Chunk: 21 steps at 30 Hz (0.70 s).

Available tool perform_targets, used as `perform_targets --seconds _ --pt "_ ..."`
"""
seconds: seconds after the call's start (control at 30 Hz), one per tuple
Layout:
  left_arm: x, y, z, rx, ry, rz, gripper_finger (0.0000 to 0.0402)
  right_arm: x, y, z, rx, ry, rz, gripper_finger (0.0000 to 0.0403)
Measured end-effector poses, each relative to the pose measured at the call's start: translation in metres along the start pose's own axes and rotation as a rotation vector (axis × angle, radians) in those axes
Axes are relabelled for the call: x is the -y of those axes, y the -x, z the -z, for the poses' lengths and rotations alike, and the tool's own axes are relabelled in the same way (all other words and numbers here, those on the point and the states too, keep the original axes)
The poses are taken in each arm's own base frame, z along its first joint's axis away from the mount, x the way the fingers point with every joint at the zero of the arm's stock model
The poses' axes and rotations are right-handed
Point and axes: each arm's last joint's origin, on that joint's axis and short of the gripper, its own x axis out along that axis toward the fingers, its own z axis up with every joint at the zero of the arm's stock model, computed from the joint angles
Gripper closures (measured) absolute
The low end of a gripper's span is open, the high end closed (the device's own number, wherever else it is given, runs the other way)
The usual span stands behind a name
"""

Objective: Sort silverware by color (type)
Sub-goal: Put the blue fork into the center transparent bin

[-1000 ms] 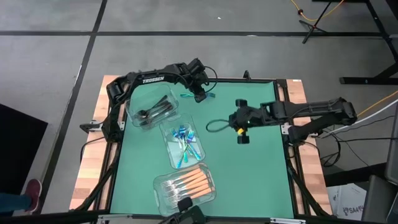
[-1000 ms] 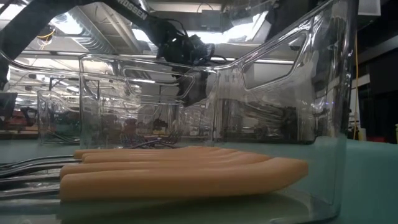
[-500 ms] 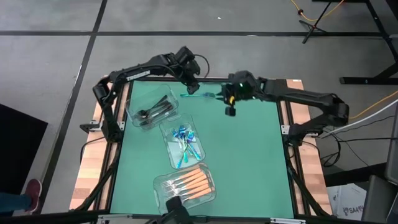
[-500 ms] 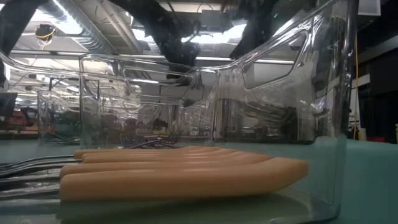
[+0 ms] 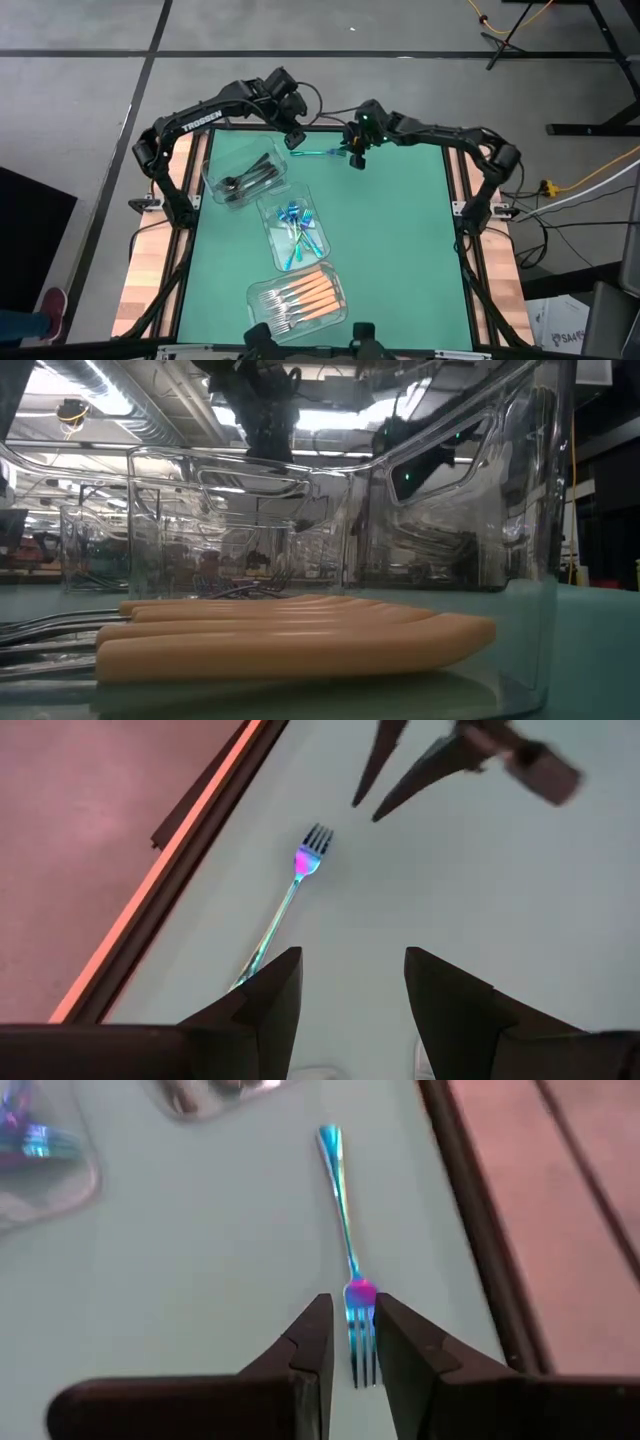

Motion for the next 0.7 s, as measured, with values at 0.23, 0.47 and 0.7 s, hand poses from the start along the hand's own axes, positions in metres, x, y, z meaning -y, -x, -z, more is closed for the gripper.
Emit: perform_targets --seconds 0.23,0.47,0.7 --pt "0.003 0.001 0.001 -0.007 -0.005 -0.006 0.023 0.018 -0.03 0.025 -0.032 -0.015 -0.023 0.0338" --pt "0.006 0.0 0.001 -0.009 -0.013 -0.001 0.023 0.022 -0.042 0.038 -0.102 -0.033 0.013 0.0338" --pt "0.01 -0.001 0.0 -0.01 -0.022 0.003 0.023 0.018 -0.044 0.034 -0.119 -0.009 0.085 0.0338"
